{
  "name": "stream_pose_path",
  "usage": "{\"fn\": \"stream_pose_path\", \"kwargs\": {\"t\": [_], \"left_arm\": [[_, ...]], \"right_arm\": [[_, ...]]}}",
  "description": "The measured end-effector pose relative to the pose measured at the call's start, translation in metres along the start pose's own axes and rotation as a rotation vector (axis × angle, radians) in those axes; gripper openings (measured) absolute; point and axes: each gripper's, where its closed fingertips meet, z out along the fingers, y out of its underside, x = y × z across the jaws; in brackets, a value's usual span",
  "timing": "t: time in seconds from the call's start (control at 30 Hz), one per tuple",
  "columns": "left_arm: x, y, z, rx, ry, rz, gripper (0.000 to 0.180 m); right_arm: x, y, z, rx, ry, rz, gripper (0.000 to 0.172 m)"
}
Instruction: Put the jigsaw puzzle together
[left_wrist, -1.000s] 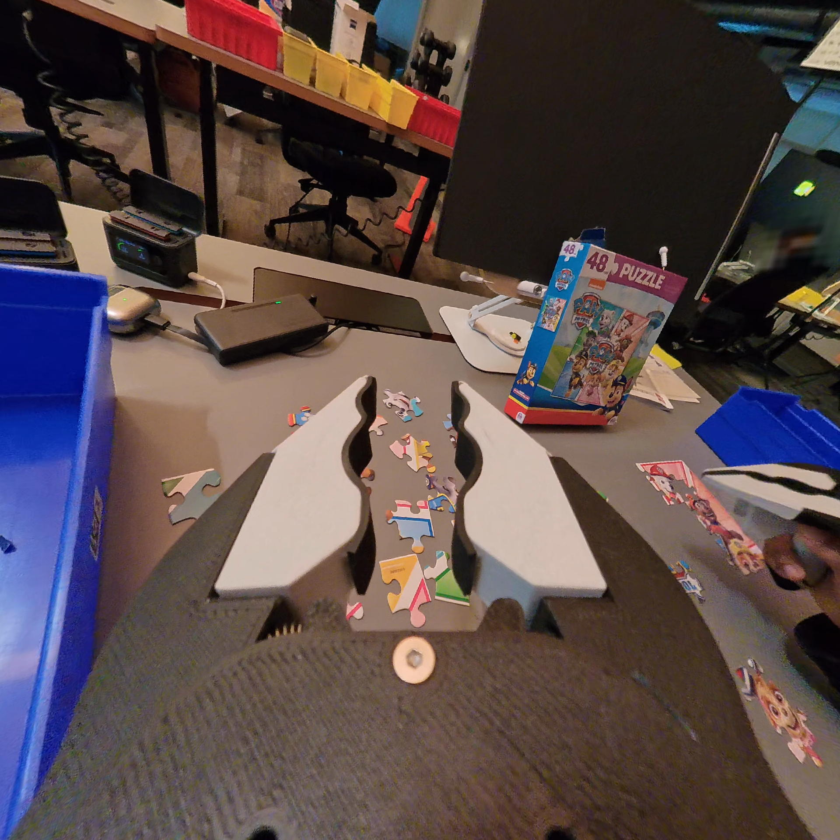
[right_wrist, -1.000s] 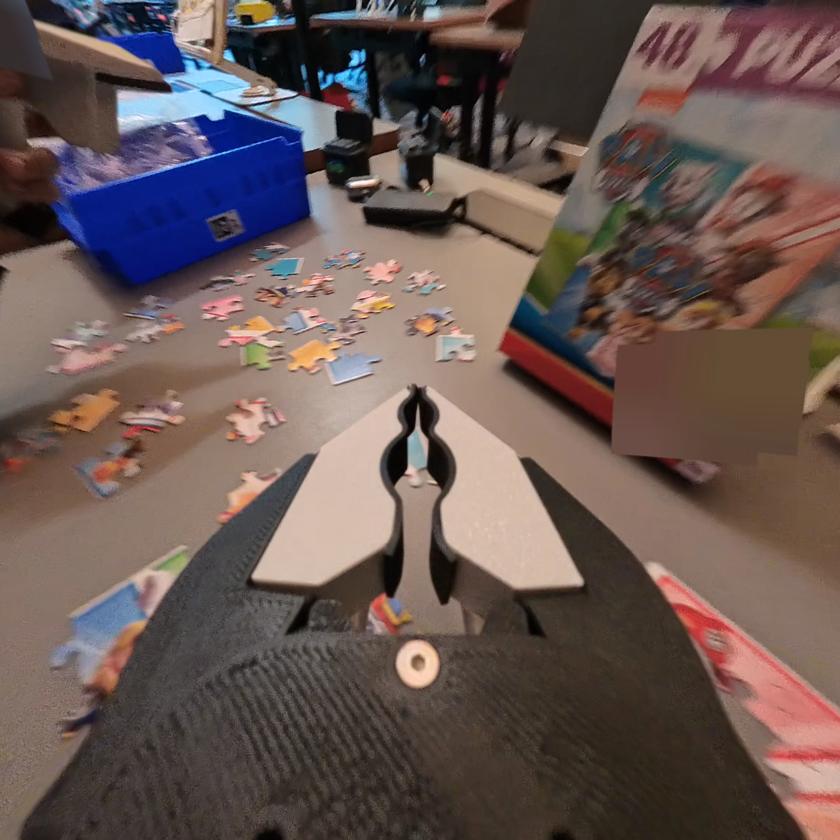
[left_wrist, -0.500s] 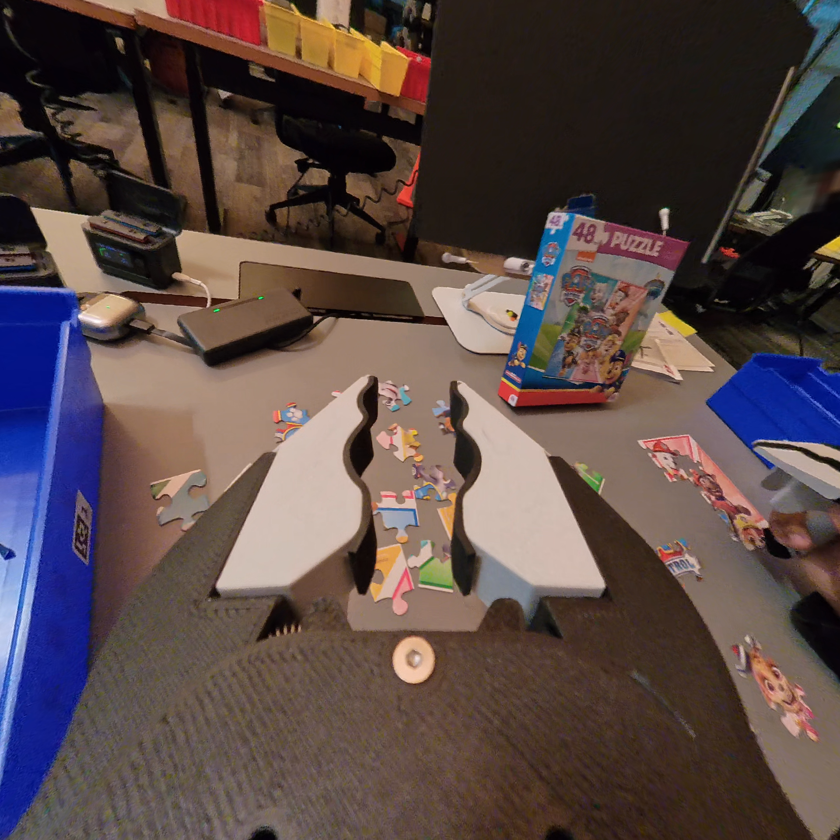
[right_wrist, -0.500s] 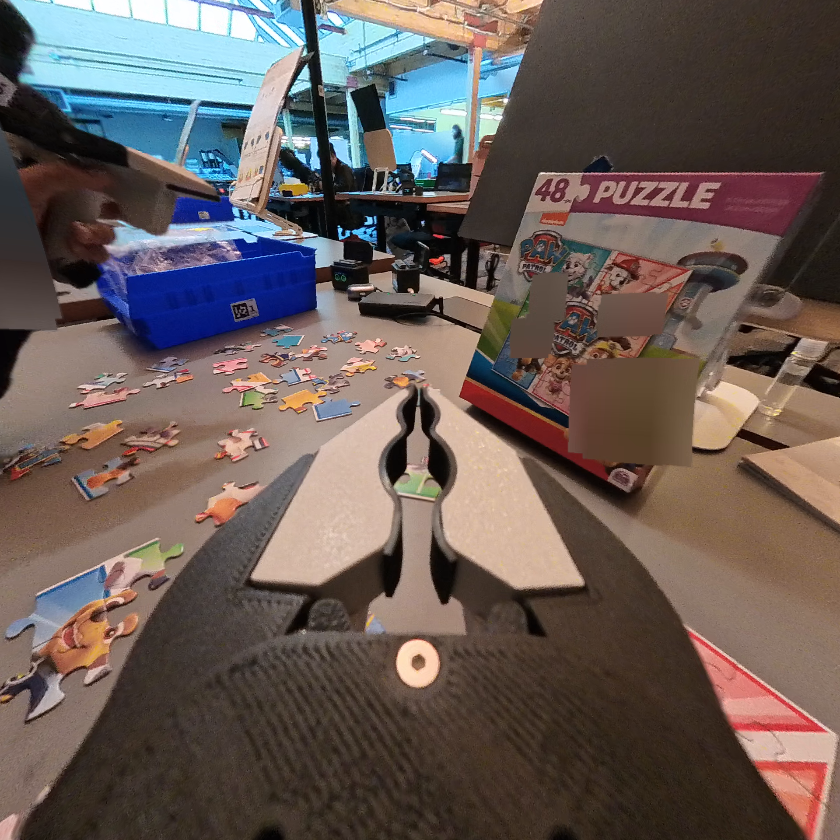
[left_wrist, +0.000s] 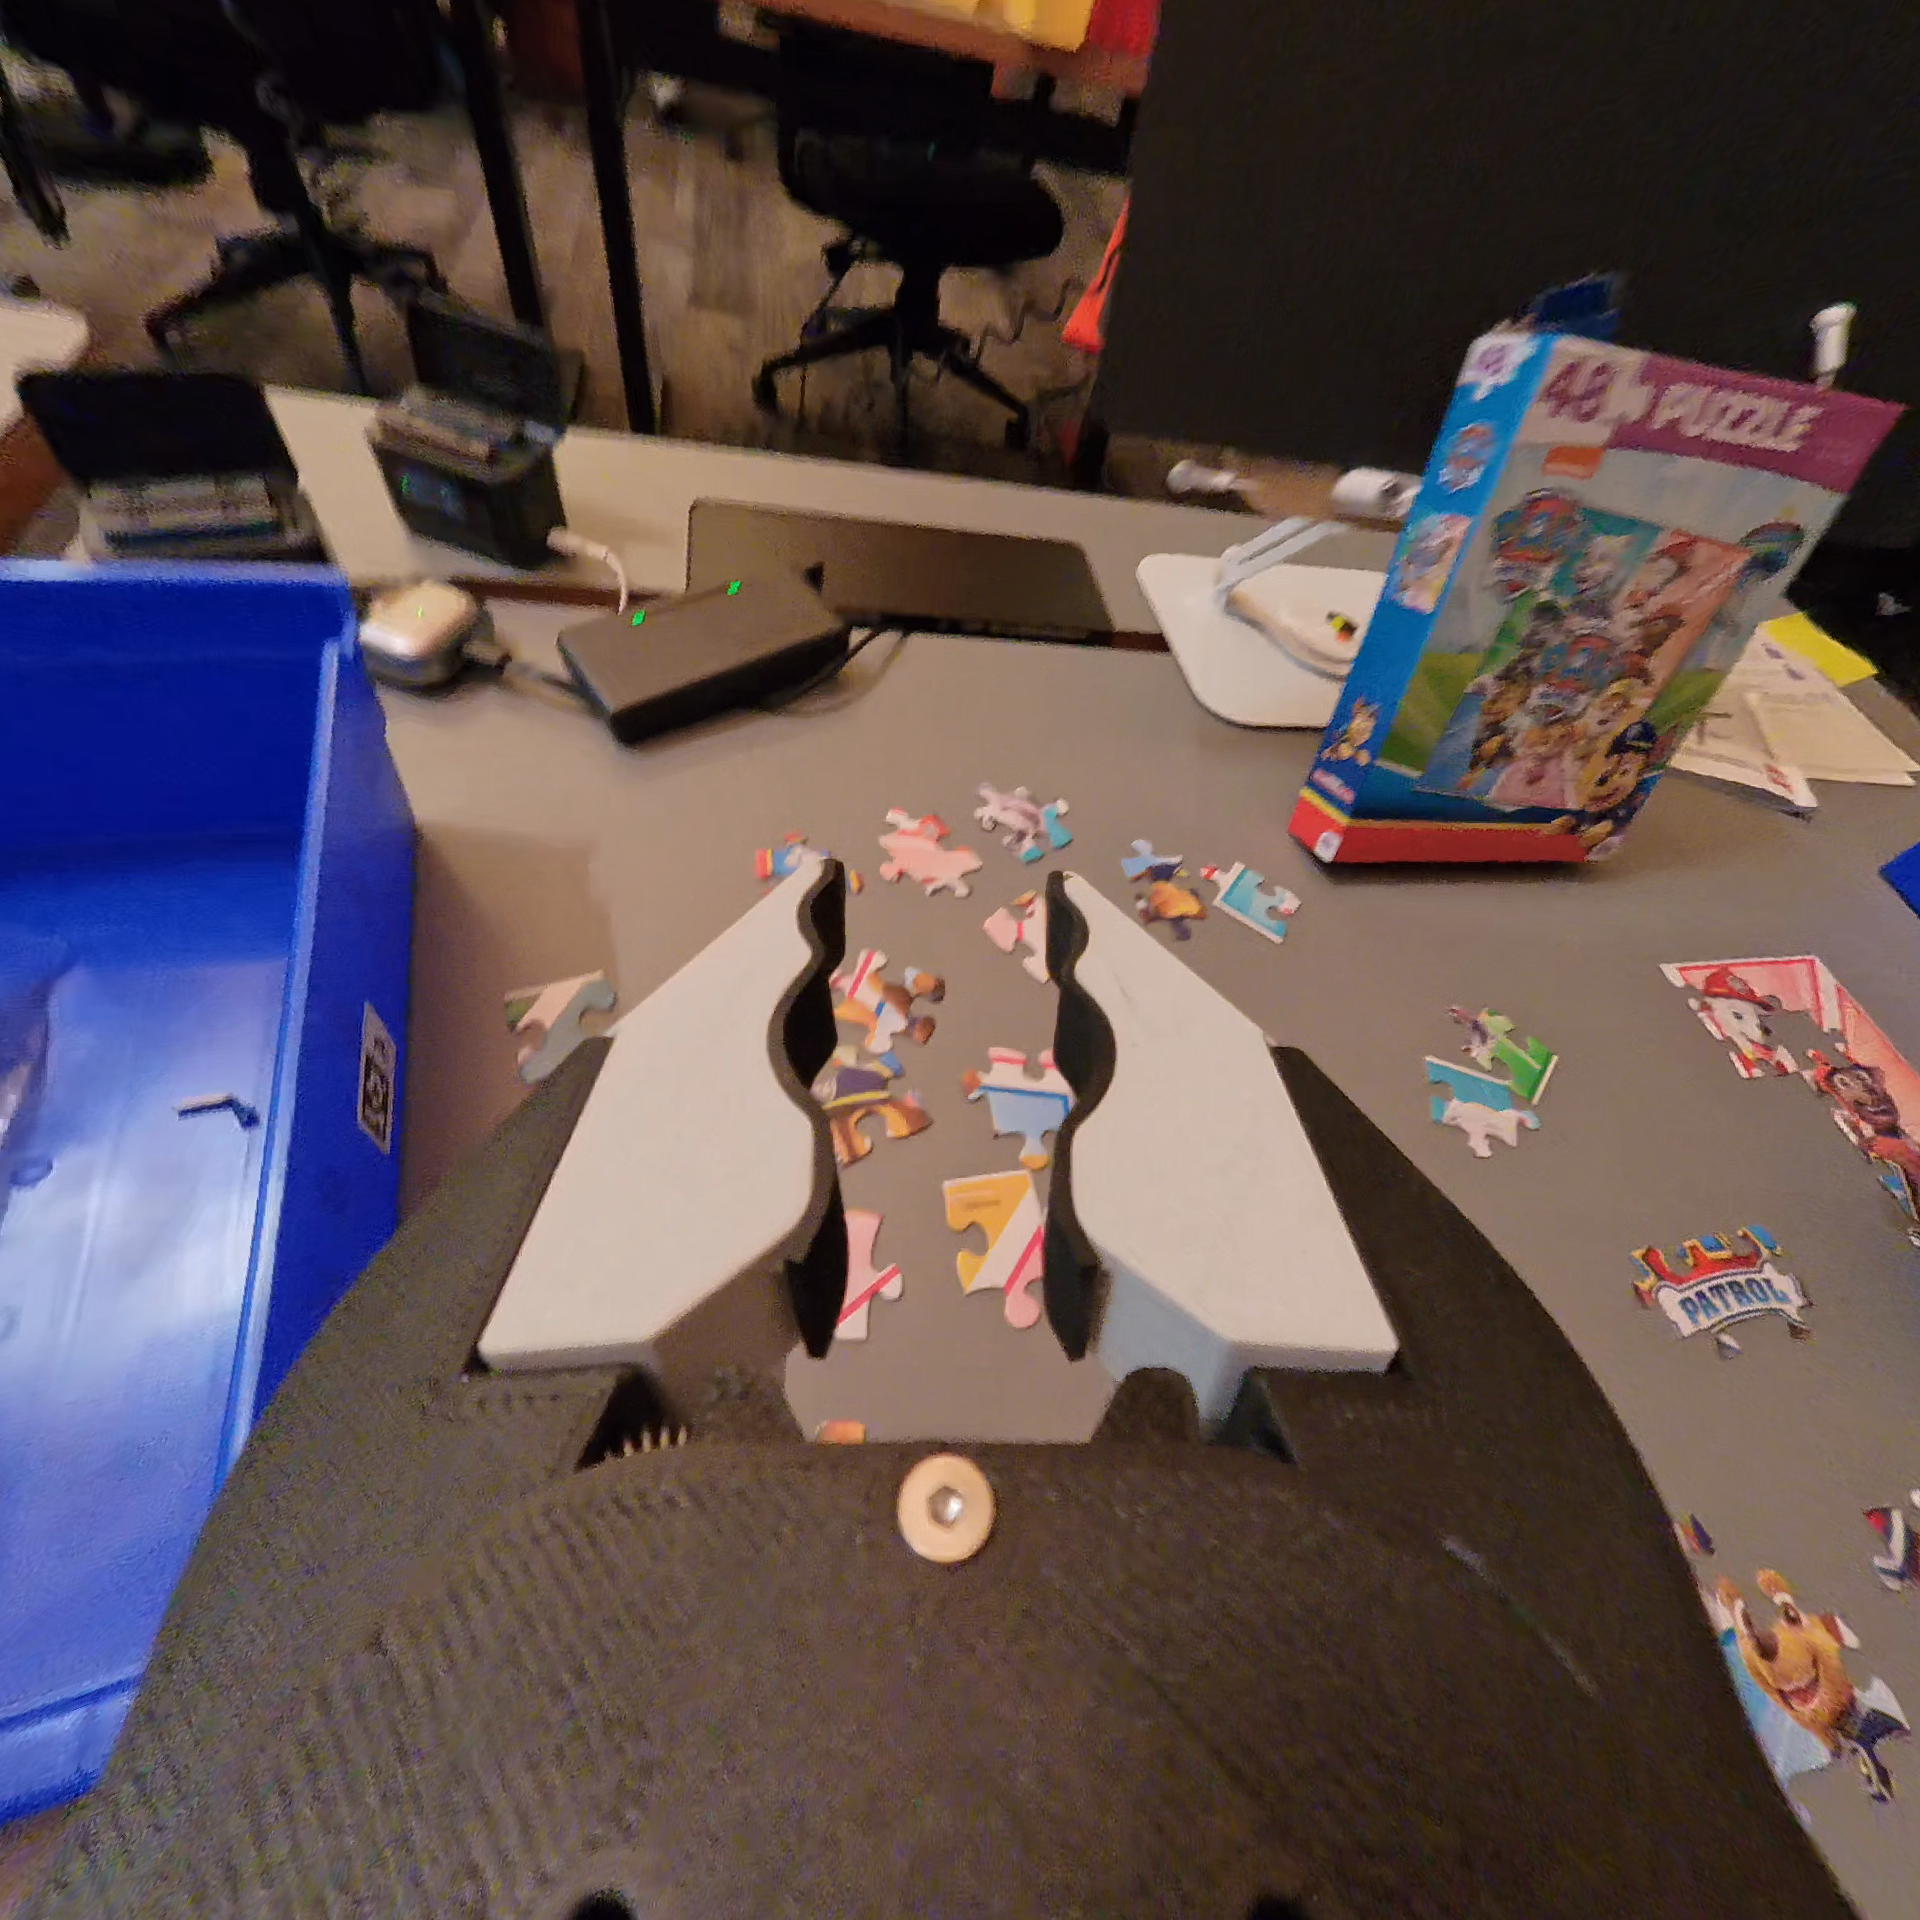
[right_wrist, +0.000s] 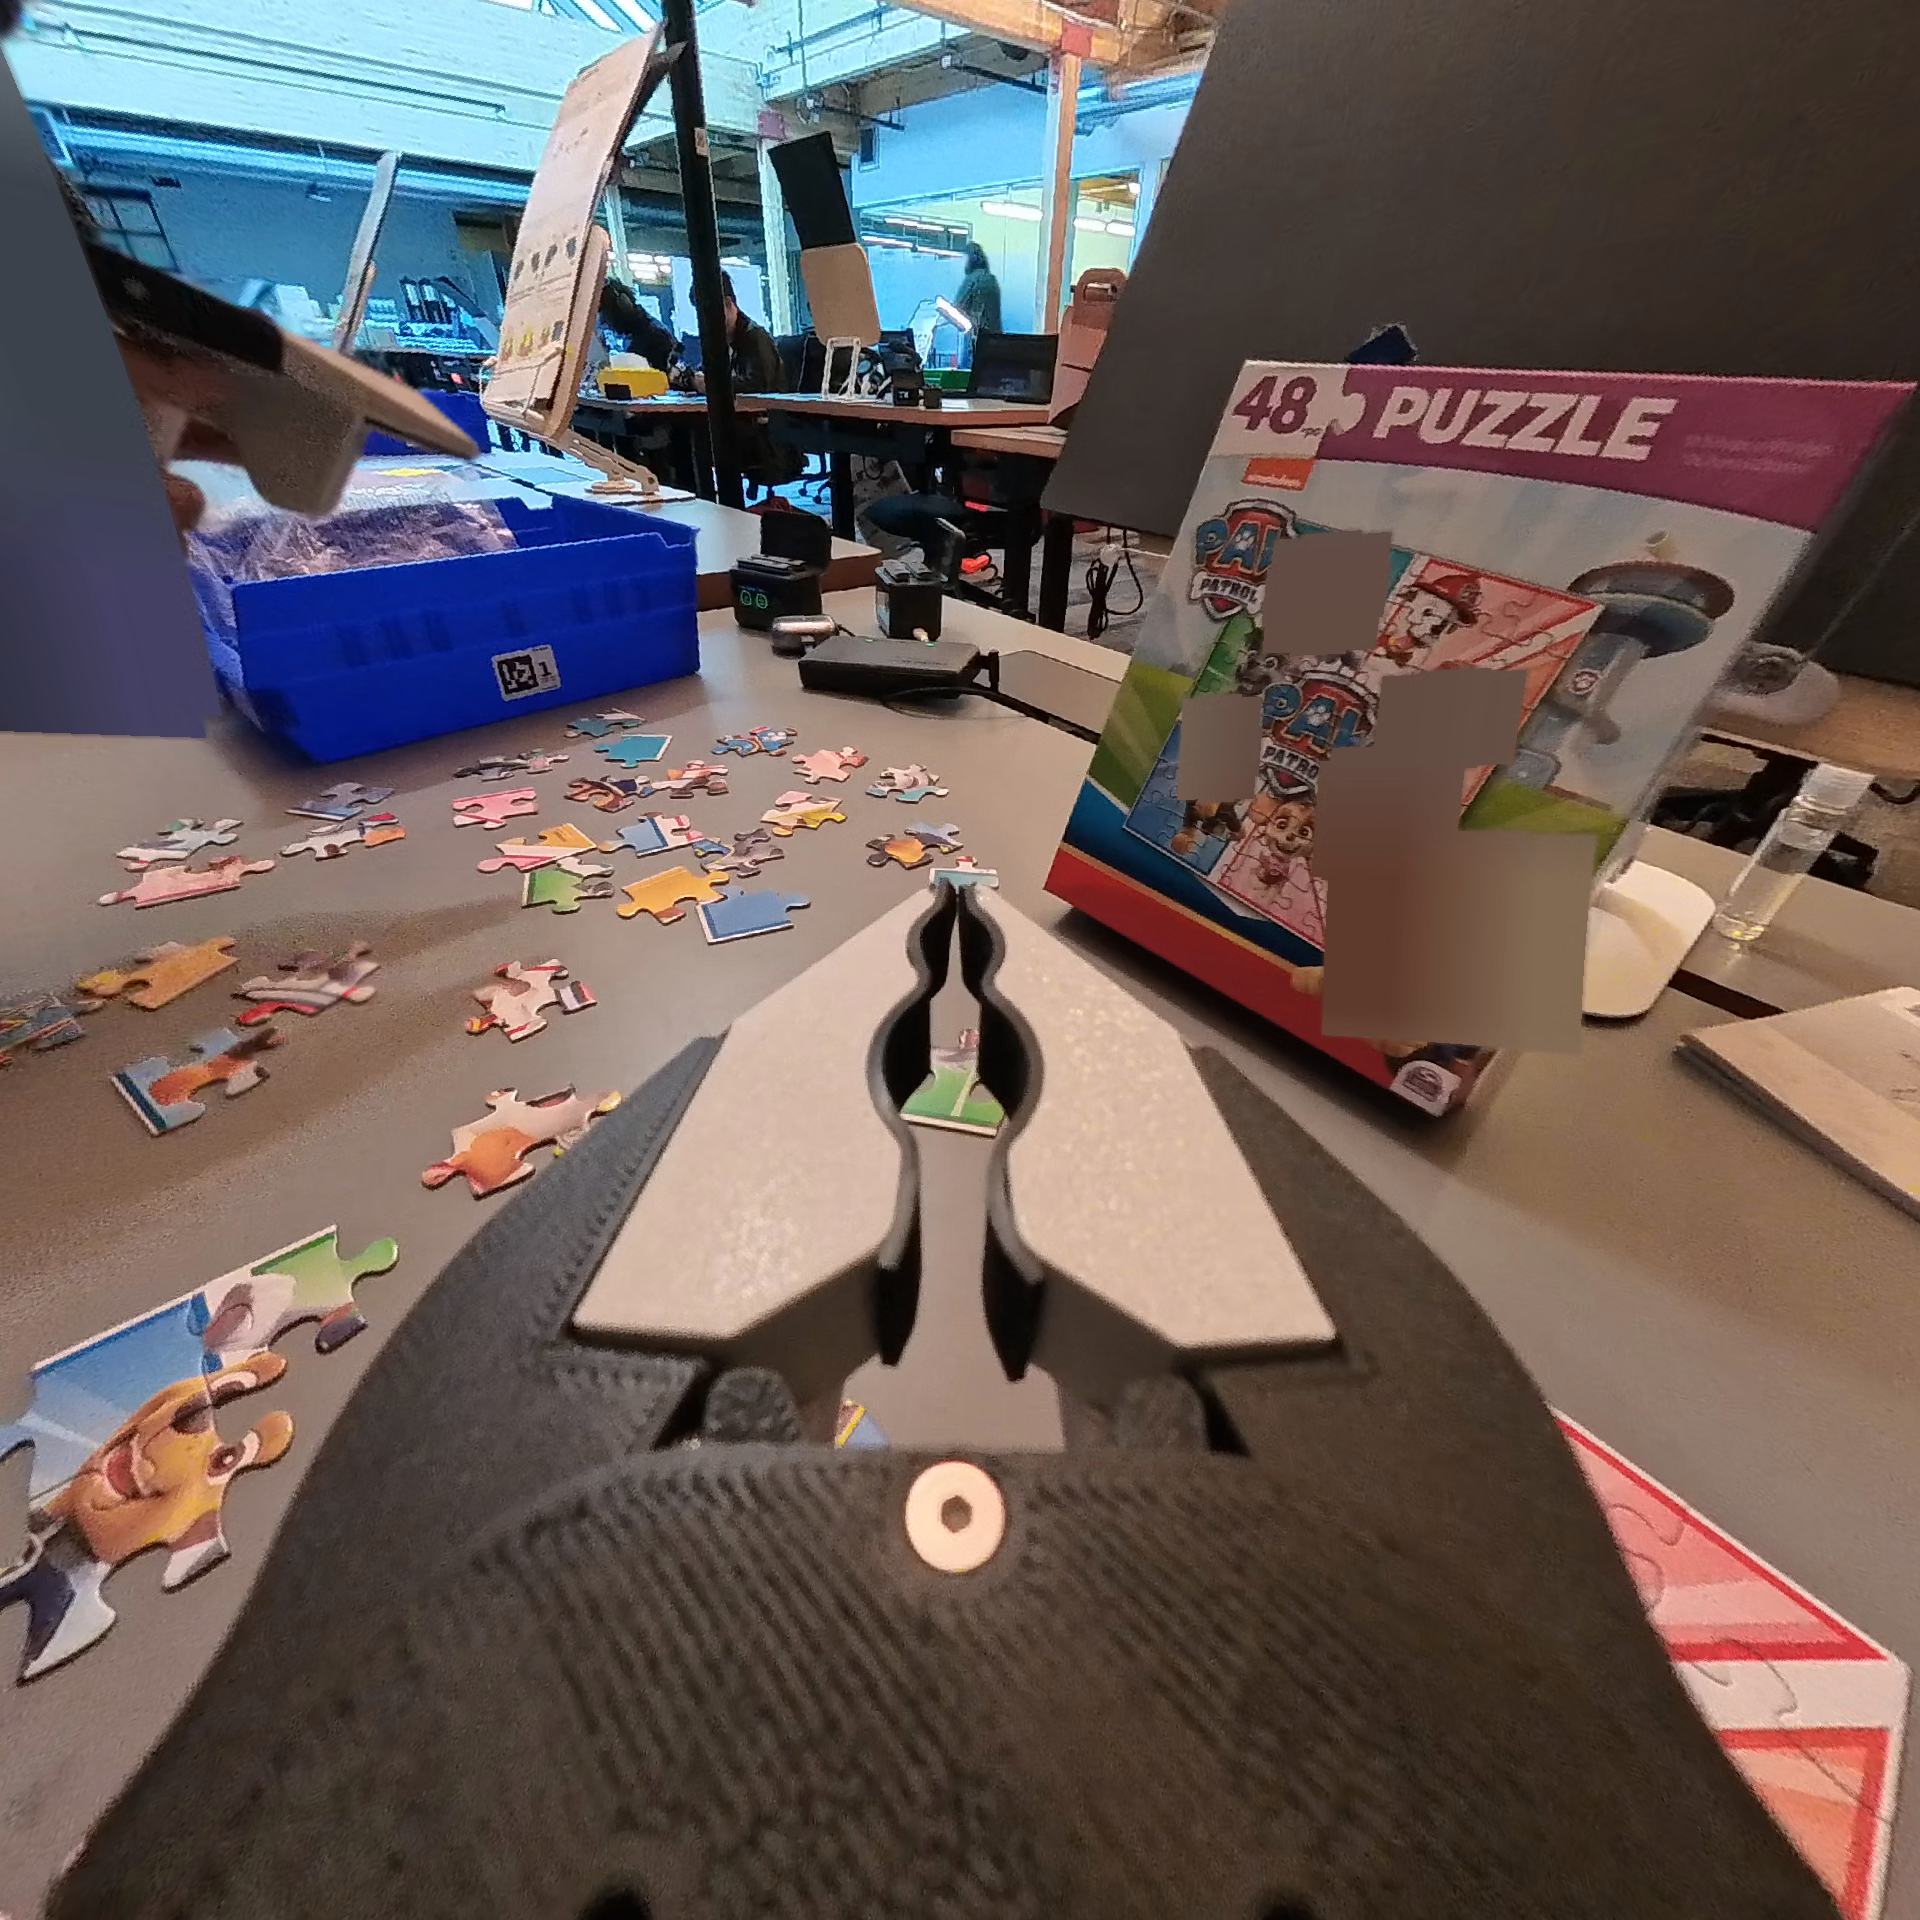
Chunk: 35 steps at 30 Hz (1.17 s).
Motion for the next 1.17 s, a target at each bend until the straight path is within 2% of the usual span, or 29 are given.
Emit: {"fn": "stream_pose_path", "kwargs": {"t": [0.13, 0.53, 1.03, 1.17], "left_arm": [[-0.025, 0.018, 0.006, -0.069, -0.023, -0.074, 0.04], [-0.039, 0.028, 0.006, -0.142, -0.172, 0.018, 0.044], [-0.046, 0.023, -0.009, -0.153, -0.284, 0.078, 0.049], [-0.04, 0.018, -0.012, -0.134, -0.273, 0.077, 0.052]], "right_arm": [[0.0, -0.002, -0.001, 0.011, 0.0, 0.009, 0.0], [0.0, -0.005, -0.003, 0.028, -0.007, 0.044, 0.0], [-0.001, -0.001, -0.001, 0.007, 0.002, 0.034, 0.0], [-0.001, -0.001, 0.0, 0.003, 0.001, 0.035, 0.0]]}}
